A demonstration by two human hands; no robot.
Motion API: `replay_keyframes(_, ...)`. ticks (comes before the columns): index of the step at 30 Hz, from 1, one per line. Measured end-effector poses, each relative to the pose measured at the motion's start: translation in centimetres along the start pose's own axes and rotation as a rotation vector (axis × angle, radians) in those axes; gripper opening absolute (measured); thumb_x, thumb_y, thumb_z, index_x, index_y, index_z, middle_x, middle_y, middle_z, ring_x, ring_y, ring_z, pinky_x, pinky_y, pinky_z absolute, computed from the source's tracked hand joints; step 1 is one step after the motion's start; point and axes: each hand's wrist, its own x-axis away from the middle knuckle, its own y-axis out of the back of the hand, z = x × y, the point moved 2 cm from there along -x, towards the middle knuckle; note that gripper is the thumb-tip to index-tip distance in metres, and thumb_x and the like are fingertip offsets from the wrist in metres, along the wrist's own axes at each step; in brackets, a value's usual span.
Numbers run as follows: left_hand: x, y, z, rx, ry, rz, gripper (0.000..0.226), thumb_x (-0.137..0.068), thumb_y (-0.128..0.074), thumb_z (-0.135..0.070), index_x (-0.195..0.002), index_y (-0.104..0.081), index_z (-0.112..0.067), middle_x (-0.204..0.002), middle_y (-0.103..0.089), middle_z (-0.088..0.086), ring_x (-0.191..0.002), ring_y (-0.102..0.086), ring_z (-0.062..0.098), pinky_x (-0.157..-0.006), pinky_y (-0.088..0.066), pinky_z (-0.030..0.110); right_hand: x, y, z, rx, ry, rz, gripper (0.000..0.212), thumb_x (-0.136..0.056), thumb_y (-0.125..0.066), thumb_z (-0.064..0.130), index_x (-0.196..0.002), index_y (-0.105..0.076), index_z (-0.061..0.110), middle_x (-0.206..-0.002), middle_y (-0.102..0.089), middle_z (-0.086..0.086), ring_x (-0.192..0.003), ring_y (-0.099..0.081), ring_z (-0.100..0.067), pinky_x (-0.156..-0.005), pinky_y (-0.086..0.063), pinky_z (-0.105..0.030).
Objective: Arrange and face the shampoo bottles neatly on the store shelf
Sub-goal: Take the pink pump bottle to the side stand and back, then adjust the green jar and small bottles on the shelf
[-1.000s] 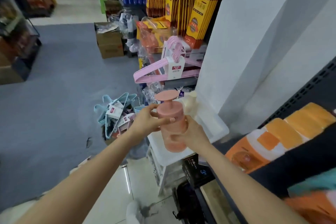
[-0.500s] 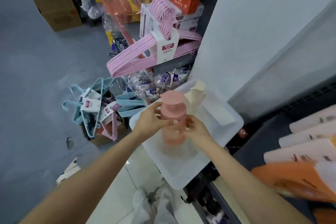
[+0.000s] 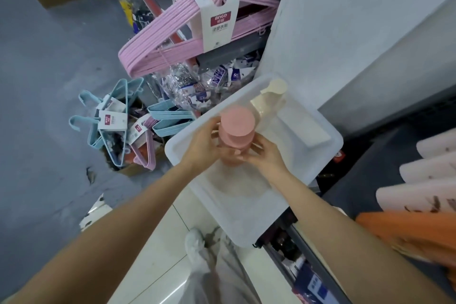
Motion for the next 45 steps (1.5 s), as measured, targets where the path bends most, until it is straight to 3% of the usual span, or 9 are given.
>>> replay_keyframes(5, 0.8, -0.8, 0.1, -0.077, -0.012, 0.016, 0.075, -0.06, -0.085, -0.008, -0.125, -0.047, -0.014, -0.118, -0.056, -0.002, -0.109, -0.054, 0.015, -0.092, -0.049, 0.031, 1.0, 0.1, -0.3, -0.014, -0.011, 0.008, 0.058, -0.068, -0.08, 0.003, -0.118, -0.054, 0.021, -0.106, -0.06, 0.016, -0.108, -0.055, -0.006, -0.083, -0.042, -0.002)
replay_keyframes(9, 1.5, -1.3, 0.1, -0.093, 0.004, -0.01, 0.079, -0.064, -0.083, -0.009, -0.132, -0.044, -0.015, -0.121, -0.056, -0.002, -0.112, -0.054, 0.015, -0.094, -0.049, 0.034, 1.6, 0.1, -0.3, -0.013, -0.029, 0.06, 0.065, -0.074, -0.077, 0.006, -0.131, -0.048, 0.016, -0.121, -0.056, 0.008, -0.115, -0.049, -0.008, -0.08, -0.039, -0.001)
replay_keyframes(15, 2.4, -1.0, -0.7, -0.316, 0.09, 0.013, 0.092, -0.069, -0.08, -0.012, -0.143, -0.027, -0.012, -0.138, -0.044, 0.014, -0.124, -0.046, 0.028, -0.101, -0.042, 0.044, 3.4, 1.2, 0.2, 0.147, -0.101, 0.039, 0.071, -0.081, -0.072, 0.01, -0.143, -0.037, 0.012, -0.14, -0.047, -0.008, -0.126, -0.047, -0.024, -0.1, -0.039, -0.03)
replay_keyframes(20, 5.3, -0.1, -2.8, -0.609, 0.1, 0.018, 0.051, -0.084, -0.064, -0.014, -0.131, -0.044, -0.006, -0.126, -0.053, 0.018, -0.112, -0.053, 0.033, -0.094, -0.045, 0.042, 7.1, 2.3, 2.0, 0.399, -0.051, 0.005, 0.046, -0.089, -0.061, 0.009, -0.134, -0.05, 0.008, -0.135, -0.052, -0.01, -0.121, -0.051, -0.024, -0.097, -0.037, -0.025)
replay_keyframes(25, 10.1, 0.4, -7.1, -0.948, 0.055, 0.227, 0.035, -0.091, -0.052, -0.024, -0.124, -0.054, -0.015, -0.123, -0.056, 0.011, -0.112, -0.054, 0.03, -0.088, -0.047, 0.039, 13.1, 2.1, 5.0, 0.533, 0.047, -0.089, 0.035, -0.09, -0.055, 0.01, -0.124, -0.059, 0.006, -0.124, -0.061, -0.01, -0.113, -0.056, -0.022, -0.085, -0.037, -0.019)
replay_keyframes(28, 14.1, -0.1, -9.8, -0.974, -0.028, 0.233, 0.03, -0.092, -0.048, -0.026, -0.117, -0.059, -0.014, -0.112, -0.059, 0.008, -0.099, -0.056, 0.027, -0.078, -0.045, 0.032, 18.1, 2.4, 6.4, 0.584, 0.064, -0.155, 0.033, -0.091, -0.051, 0.012, -0.123, -0.058, 0.007, -0.121, -0.061, -0.011, -0.112, -0.055, -0.024, -0.089, -0.04, -0.025)
replay_keyframes(35, 22.3, -3.8, -12.8, -0.965, -0.29, 0.359, 0.024, -0.092, -0.052, -0.027, -0.113, -0.059, -0.018, -0.117, -0.061, 0.006, -0.104, -0.056, 0.025, -0.09, -0.048, 0.04, 31.4, 5.7, 6.3, 0.606, -0.02, -0.347, 0.023, -0.092, -0.05, 0.015, -0.11, -0.064, 0.011, -0.109, -0.065, -0.007, -0.099, -0.061, -0.025, -0.083, -0.052, -0.04)
replay_keyframes(39, 26.8, -8.3, -15.0, -0.944, -0.459, 0.367, 0.023, -0.092, -0.051, -0.027, -0.11, -0.061, -0.015, -0.109, -0.065, 0.007, -0.1, -0.059, 0.027, -0.083, -0.05, 0.037, 39.4, 9.2, 3.9, 0.584, -0.125, -0.494, 0.022, -0.092, -0.053, 0.015, -0.112, -0.065, 0.014, -0.111, -0.066, -0.006, -0.099, -0.062, -0.025, -0.086, -0.052, -0.043)
replay_keyframes(45, 33.7, -18.6, -18.0, -0.892, -0.638, 0.578, 0.017, -0.091, -0.053, -0.026, -0.105, -0.06, -0.019, -0.101, -0.065, 0.005, -0.091, -0.061, 0.026, -0.08, -0.053, 0.044, 51.1, 14.8, -0.8, 0.507, -0.307, -0.723, 0.021, -0.087, -0.058, 0.017, -0.104, -0.069, 0.017, -0.111, -0.067, -0.008, -0.106, -0.059, -0.028, -0.088, -0.048, -0.036)
